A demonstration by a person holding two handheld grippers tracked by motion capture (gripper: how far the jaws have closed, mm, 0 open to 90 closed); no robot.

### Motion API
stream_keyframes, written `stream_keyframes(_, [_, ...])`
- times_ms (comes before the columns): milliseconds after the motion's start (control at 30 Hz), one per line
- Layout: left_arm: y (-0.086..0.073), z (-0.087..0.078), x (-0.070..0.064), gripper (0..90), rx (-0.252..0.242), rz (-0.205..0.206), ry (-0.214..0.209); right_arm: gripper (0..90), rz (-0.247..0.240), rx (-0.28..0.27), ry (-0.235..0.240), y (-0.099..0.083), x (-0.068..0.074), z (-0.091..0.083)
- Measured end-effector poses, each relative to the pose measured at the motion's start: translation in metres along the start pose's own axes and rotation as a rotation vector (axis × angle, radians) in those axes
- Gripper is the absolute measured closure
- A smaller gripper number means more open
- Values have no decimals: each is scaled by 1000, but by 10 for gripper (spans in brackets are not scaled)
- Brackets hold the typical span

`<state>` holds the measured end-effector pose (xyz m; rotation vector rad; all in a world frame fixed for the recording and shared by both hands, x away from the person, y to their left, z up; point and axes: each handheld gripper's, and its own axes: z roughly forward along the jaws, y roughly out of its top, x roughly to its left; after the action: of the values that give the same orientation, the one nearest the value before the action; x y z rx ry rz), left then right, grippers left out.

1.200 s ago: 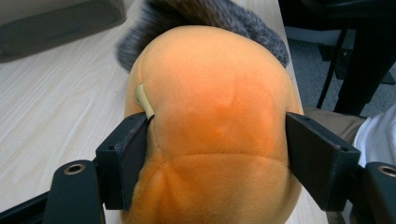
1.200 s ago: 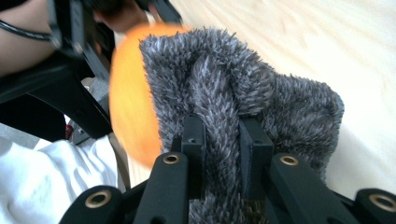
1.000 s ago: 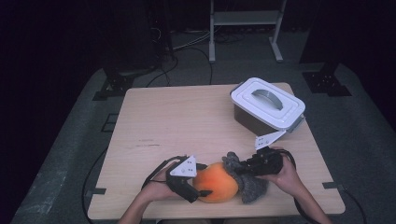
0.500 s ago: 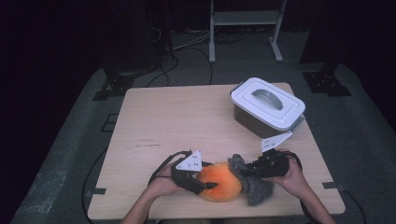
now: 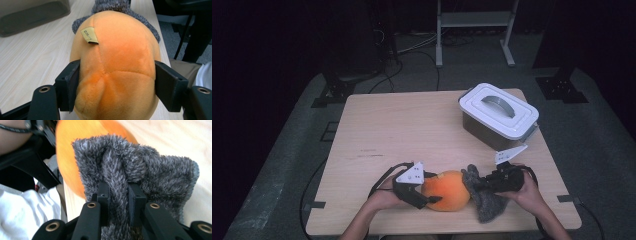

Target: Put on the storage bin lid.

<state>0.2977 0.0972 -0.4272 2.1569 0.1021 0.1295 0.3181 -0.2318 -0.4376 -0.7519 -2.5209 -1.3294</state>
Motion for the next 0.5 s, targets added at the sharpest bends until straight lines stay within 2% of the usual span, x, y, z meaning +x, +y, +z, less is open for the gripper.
stream_keyframes(100, [1,0,-2,282,4,10,0,745,4,19,-12,-4,-1,-2])
stream_keyframes(133, [2,1,-3,281,12,28,-1,744,5,15,-15,-3,0,-5])
stream_keyframes(233, [4,2,-4,281,13,35,-3,745,-8,-1,-17,1,3,-9])
stream_keyframes(267, [5,4,-6,281,12,52,-5,745,-23,-32,-2,10,6,-11])
stream_keyframes(300, [5,4,-6,282,12,52,-5,745,-34,-41,2,14,7,-11])
stream_keyframes(333, [6,5,-9,287,13,77,-13,744,-49,-54,9,20,10,-11])
stream_keyframes(367, [6,5,-9,290,13,77,-13,744,-58,-60,14,24,11,-10])
stream_keyframes(400, [6,4,-11,291,19,90,-18,745,-69,-56,16,30,14,-9])
stream_keyframes(500, [2,2,-9,291,16,85,-23,745,-86,-33,19,36,16,-2])
